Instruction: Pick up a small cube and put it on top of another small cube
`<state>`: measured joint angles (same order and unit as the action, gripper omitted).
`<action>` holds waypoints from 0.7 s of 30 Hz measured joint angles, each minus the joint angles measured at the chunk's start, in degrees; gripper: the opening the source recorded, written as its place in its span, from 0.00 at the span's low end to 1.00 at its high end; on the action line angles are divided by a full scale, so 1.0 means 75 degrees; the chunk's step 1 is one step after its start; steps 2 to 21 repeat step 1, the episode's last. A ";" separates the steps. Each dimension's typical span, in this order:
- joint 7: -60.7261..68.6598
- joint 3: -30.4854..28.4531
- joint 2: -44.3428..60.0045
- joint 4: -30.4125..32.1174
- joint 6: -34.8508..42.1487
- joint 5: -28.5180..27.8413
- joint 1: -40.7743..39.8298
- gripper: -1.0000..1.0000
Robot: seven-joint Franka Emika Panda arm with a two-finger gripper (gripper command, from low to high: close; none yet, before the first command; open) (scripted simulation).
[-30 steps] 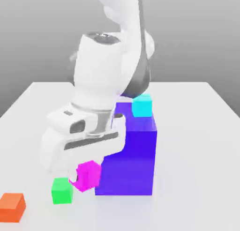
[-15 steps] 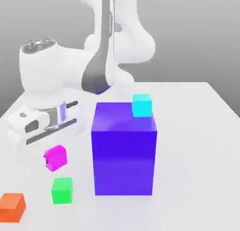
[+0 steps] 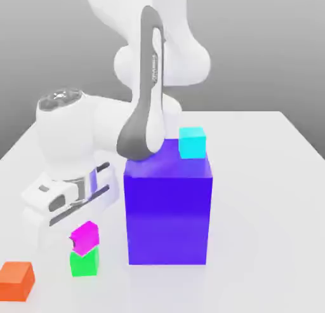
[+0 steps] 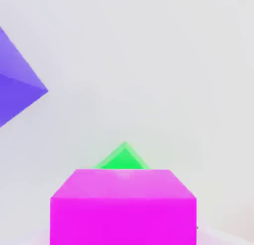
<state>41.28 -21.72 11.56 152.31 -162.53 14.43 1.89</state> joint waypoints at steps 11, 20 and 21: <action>0.0000 0.0000 0.0000 0.0000 0.0000 0.0000 0.0000 1.00; 0.0000 0.0000 0.0000 0.0000 0.0000 0.0000 0.0000 1.00; 0.0000 0.0000 0.0000 0.0000 0.0000 0.0000 0.0000 1.00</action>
